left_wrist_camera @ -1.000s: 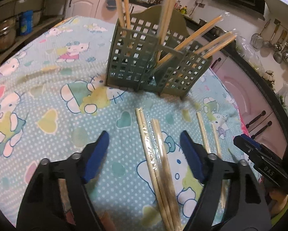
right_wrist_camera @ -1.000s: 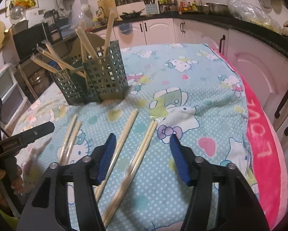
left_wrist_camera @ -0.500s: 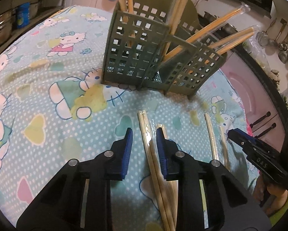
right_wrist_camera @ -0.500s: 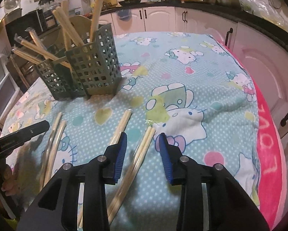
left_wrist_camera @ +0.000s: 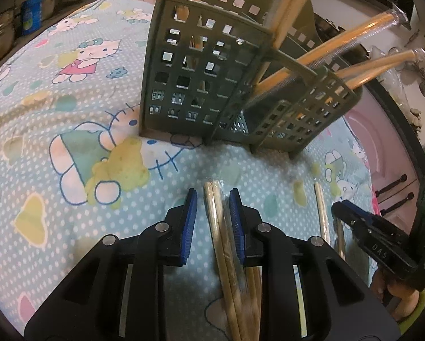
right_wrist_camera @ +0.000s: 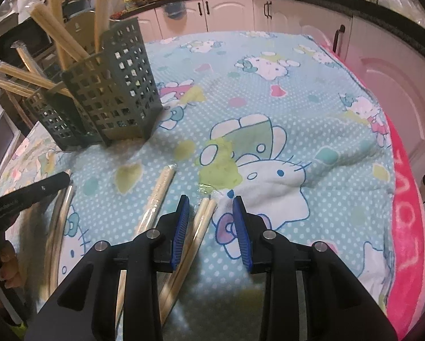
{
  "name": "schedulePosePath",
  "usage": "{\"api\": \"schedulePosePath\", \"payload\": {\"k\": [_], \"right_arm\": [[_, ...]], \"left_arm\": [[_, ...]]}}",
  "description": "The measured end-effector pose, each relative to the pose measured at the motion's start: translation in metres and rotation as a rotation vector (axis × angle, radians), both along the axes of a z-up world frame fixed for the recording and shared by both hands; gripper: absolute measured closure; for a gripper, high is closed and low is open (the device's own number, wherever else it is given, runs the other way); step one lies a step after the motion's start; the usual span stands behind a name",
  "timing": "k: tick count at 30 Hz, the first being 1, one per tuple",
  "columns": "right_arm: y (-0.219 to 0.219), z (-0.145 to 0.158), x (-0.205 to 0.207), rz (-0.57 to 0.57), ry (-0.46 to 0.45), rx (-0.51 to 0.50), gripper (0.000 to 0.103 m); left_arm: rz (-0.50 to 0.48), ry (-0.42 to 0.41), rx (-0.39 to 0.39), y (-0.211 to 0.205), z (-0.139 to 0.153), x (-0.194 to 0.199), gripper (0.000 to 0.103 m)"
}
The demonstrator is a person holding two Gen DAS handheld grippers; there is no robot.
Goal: Organize utensils
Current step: 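Close the left gripper on a chopstick on the cloth while the right gripper grasps another, then lift both chopsticks and carry them toward the green holder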
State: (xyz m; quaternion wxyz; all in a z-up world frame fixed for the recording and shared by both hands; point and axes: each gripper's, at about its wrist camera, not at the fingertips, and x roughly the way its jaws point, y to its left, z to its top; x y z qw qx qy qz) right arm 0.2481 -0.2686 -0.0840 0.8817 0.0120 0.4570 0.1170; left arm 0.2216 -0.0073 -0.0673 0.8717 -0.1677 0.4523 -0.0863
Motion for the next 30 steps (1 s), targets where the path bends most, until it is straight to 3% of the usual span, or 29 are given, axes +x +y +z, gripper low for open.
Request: {"api": "schedulePosePath", "payload": {"k": [10, 14, 20, 24, 30], "right_arm": [[0.010, -0.004, 0.012, 0.014, -0.001, -0.043, 0.073], [0.011, -0.004, 0.011, 0.019, -0.018, -0.065, 0.085], [0.001, 0.005, 0.005, -0.003, -0.033, -0.017, 0.089], [-0.006, 0.018, -0.004, -0.018, -0.062, 0.019, 0.089], [-0.013, 0.045, -0.023, -0.010, -0.134, 0.090, 0.090]], "left_arm": [[0.015, 0.017, -0.022, 0.001, -0.001, 0.017, 0.086], [0.017, 0.018, -0.021, 0.000, -0.001, 0.021, 0.086], [0.013, 0.012, -0.002, 0.000, 0.001, 0.021, 0.092], [0.012, -0.007, -0.026, 0.003, 0.007, 0.015, 0.099], [0.006, -0.069, -0.064, 0.012, 0.028, -0.003, 0.102]]}}
